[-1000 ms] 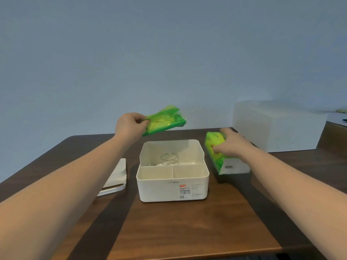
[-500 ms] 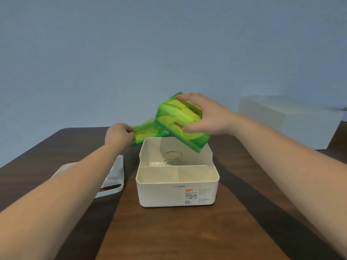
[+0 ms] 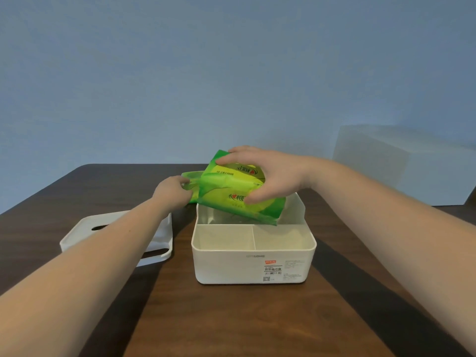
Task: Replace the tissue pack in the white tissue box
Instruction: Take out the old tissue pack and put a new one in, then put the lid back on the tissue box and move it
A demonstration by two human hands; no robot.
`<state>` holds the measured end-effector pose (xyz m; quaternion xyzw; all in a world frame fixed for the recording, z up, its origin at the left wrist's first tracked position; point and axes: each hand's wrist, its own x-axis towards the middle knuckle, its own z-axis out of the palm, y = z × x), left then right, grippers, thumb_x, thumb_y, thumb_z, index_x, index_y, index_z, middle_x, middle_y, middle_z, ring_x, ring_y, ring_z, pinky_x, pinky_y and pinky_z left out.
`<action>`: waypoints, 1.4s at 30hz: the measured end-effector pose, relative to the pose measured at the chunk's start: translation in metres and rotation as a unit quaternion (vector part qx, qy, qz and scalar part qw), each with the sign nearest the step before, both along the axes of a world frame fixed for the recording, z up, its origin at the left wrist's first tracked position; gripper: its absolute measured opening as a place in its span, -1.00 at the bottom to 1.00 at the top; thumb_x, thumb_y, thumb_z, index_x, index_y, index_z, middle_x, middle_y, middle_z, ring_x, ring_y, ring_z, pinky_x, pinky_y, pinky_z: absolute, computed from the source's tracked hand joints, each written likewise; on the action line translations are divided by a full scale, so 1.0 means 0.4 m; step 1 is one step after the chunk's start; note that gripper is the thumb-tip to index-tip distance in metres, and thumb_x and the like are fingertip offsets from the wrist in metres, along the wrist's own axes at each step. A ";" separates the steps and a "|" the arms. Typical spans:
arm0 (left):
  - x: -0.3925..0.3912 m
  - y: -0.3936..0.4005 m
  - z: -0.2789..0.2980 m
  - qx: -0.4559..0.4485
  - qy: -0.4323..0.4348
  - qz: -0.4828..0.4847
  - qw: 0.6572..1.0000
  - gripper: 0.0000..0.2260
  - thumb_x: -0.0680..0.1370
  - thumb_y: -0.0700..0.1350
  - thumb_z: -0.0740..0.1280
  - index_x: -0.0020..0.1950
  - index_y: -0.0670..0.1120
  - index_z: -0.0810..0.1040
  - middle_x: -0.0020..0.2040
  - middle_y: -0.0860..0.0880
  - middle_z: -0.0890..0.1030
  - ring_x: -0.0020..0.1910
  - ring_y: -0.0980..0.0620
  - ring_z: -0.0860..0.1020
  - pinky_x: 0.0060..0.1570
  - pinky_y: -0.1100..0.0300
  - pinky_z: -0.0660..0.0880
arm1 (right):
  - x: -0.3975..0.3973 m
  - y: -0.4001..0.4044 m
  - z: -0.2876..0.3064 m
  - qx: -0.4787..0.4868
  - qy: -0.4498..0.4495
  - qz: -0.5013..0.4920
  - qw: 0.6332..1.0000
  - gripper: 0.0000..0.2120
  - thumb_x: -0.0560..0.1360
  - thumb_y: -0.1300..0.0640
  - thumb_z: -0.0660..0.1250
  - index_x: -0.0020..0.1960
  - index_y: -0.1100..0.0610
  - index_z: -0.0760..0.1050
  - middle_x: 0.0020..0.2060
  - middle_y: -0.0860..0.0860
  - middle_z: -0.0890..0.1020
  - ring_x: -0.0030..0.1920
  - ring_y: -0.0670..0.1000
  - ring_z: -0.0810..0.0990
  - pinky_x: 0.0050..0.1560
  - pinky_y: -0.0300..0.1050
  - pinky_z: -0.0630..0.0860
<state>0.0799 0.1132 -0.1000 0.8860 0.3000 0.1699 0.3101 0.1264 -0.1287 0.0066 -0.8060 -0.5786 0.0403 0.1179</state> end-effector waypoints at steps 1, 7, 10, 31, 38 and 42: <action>-0.003 -0.002 0.003 0.000 -0.010 0.000 1.000 -0.54 0.46 -0.09 0.32 0.38 -0.02 0.48 0.28 -0.09 0.59 0.22 -0.10 0.56 0.16 0.09 0.49 | 0.003 0.001 0.002 -0.007 -0.005 0.006 1.000 -0.24 0.40 0.21 0.45 0.50 -0.05 0.20 0.46 0.06 0.25 0.46 0.00 0.23 0.31 -0.32 0.18; -0.021 -0.004 0.019 0.013 -0.034 0.004 0.999 -0.47 0.52 -0.10 0.31 0.49 -0.07 0.31 0.39 -0.13 0.48 0.33 -0.11 0.47 0.14 0.11 0.42 | 0.007 -0.006 0.002 -0.058 0.002 0.009 0.998 -0.23 0.39 0.18 0.46 0.46 -0.21 0.21 0.54 -0.03 0.11 0.52 -0.01 0.14 0.50 -0.07 0.17; -0.044 0.001 0.032 0.027 -0.016 0.006 0.999 -0.50 0.52 -0.08 0.31 0.46 -0.08 0.34 0.41 -0.13 0.47 0.36 -0.12 0.46 0.23 0.04 0.43 | -0.001 -0.002 -0.010 -0.117 0.008 0.012 0.993 -0.25 0.40 0.16 0.45 0.47 -0.22 0.21 0.53 -0.10 0.16 0.51 -0.04 0.17 0.49 -0.06 0.20; -0.399 0.159 0.061 0.044 0.050 0.133 0.989 -0.54 0.57 0.00 0.22 0.44 -0.12 0.36 0.41 -0.10 0.46 0.36 -0.12 0.45 0.31 0.02 0.41 | -0.223 0.214 -0.032 0.068 0.038 -0.075 0.994 -0.68 0.55 0.00 0.27 0.23 0.10 0.55 0.18 0.03 0.62 0.21 0.05 0.56 0.24 -0.10 0.47; -0.421 0.176 0.007 -0.006 0.112 0.144 0.983 -0.59 0.58 -0.04 0.17 0.31 -0.28 0.47 0.27 -0.26 0.55 0.21 -0.18 0.54 0.03 0.05 0.47 | -0.283 0.362 -0.117 -0.096 0.022 -0.142 0.985 -0.61 0.52 0.27 0.16 0.33 0.25 0.45 0.25 0.13 0.55 0.19 0.14 0.55 0.17 -0.09 0.52; -0.411 0.176 -0.007 -0.022 0.084 0.159 0.983 -0.60 0.57 -0.11 0.18 0.29 -0.34 0.47 0.13 -0.31 0.59 0.10 -0.23 0.57 0.07 -0.03 0.50 | -0.289 0.400 -0.135 -0.178 0.019 -0.169 0.969 -0.63 0.57 0.29 0.06 0.33 0.34 0.42 0.26 0.20 0.52 0.00 0.12 0.49 -0.09 -0.13 0.39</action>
